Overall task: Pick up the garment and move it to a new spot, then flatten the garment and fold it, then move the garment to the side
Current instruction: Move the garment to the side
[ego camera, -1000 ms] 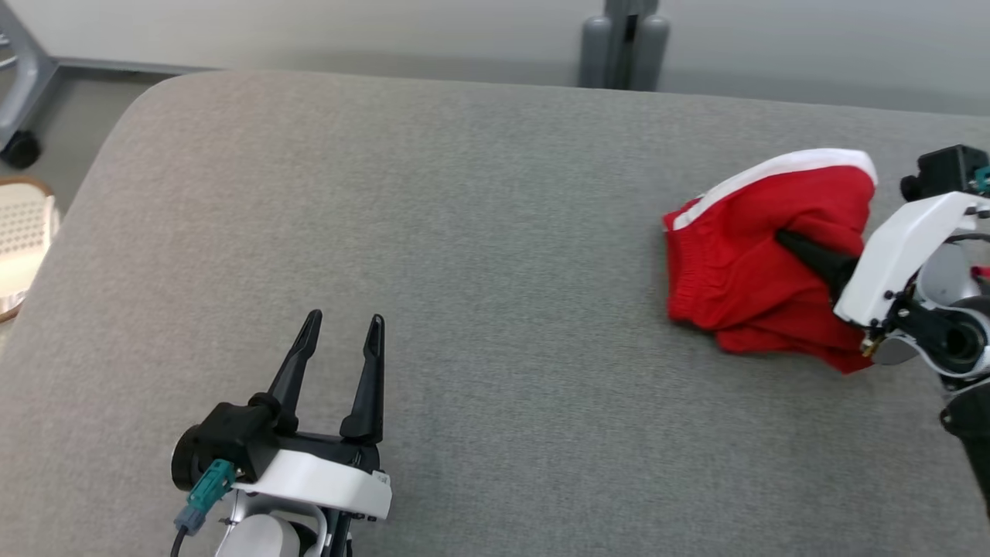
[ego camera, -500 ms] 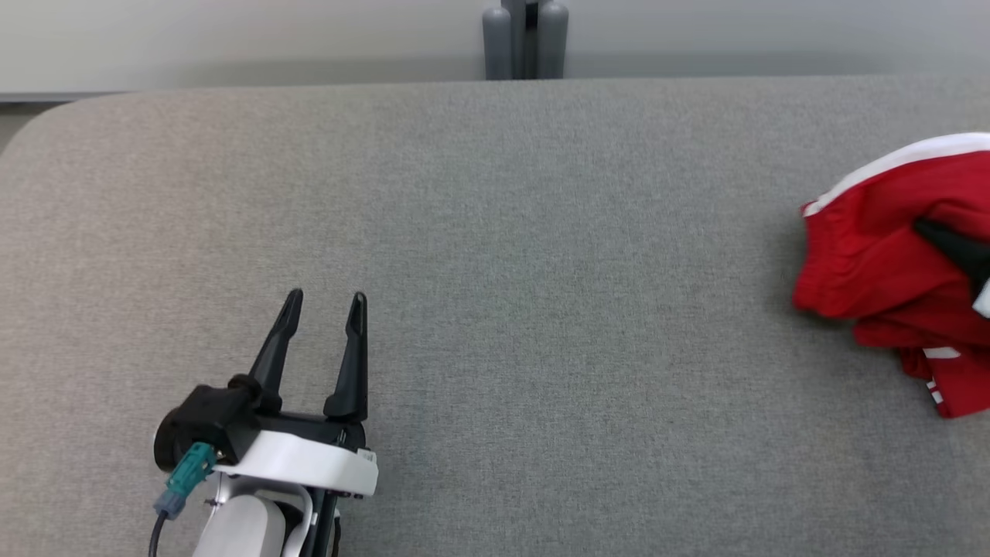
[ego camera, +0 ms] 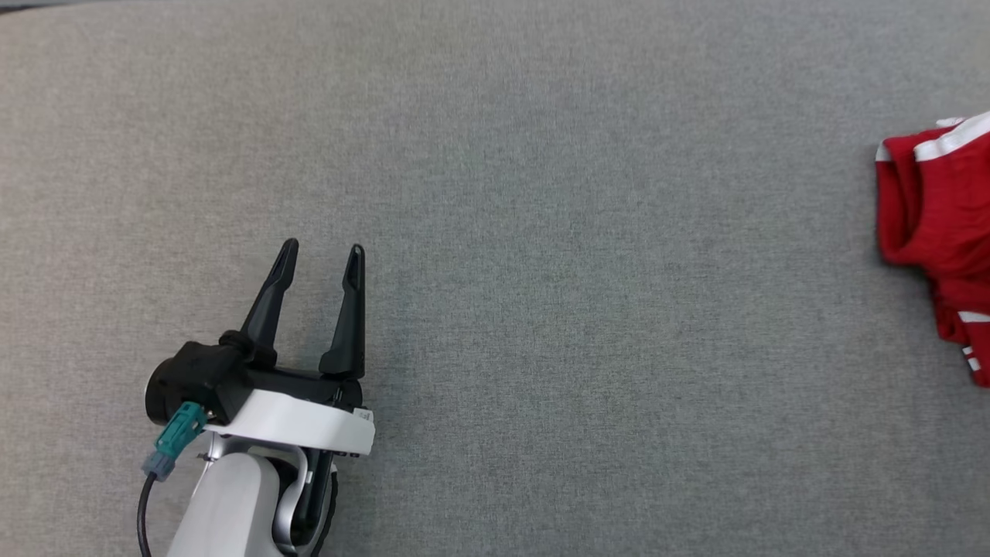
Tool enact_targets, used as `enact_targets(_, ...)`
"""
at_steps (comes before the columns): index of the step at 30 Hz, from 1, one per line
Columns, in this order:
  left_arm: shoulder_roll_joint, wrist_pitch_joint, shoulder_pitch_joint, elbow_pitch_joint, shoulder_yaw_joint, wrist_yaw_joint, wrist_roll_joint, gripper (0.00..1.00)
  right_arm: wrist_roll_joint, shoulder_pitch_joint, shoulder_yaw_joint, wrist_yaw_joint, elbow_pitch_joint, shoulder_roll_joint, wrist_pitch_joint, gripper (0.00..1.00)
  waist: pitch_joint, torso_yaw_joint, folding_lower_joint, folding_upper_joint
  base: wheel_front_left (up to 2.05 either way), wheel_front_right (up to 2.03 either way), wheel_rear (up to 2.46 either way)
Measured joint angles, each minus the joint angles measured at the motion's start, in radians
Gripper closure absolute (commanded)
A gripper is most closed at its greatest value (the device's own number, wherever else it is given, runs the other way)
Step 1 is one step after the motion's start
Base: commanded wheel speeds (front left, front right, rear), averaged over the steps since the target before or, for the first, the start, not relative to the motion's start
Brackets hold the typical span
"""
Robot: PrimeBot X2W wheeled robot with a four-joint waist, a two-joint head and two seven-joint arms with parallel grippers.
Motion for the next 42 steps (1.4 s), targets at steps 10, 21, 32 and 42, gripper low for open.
enact_targets(10,0.000,0.000,-0.025,0.000,-0.012,-0.004,-0.004,0.00,-0.358,0.001,-0.003,0.000,-0.017,-0.109,-0.008,1.00,0.078,0.019,0.0000,0.0000,0.00,0.00,0.00)
enact_targets(21,0.000,0.000,-0.052,0.001,-0.018,-0.001,-0.018,0.00,-0.562,0.033,-0.101,0.000,-0.030,-0.097,0.058,0.00,0.133,0.035,0.0000,0.0000,0.00,0.00,0.00)
enact_targets(32,0.000,0.000,-0.056,0.019,-0.008,-0.002,-0.019,0.00,-0.617,0.046,-0.125,0.000,-0.056,-0.066,0.055,0.00,0.114,0.037,0.0000,0.0000,0.00,0.00,0.00)
enact_targets(42,0.000,0.000,-0.009,0.021,-0.010,0.010,-0.032,0.00,-0.647,0.001,-0.062,0.000,-0.066,-0.115,0.068,0.00,0.015,0.034,0.0000,0.0000,0.00,0.00,0.00)
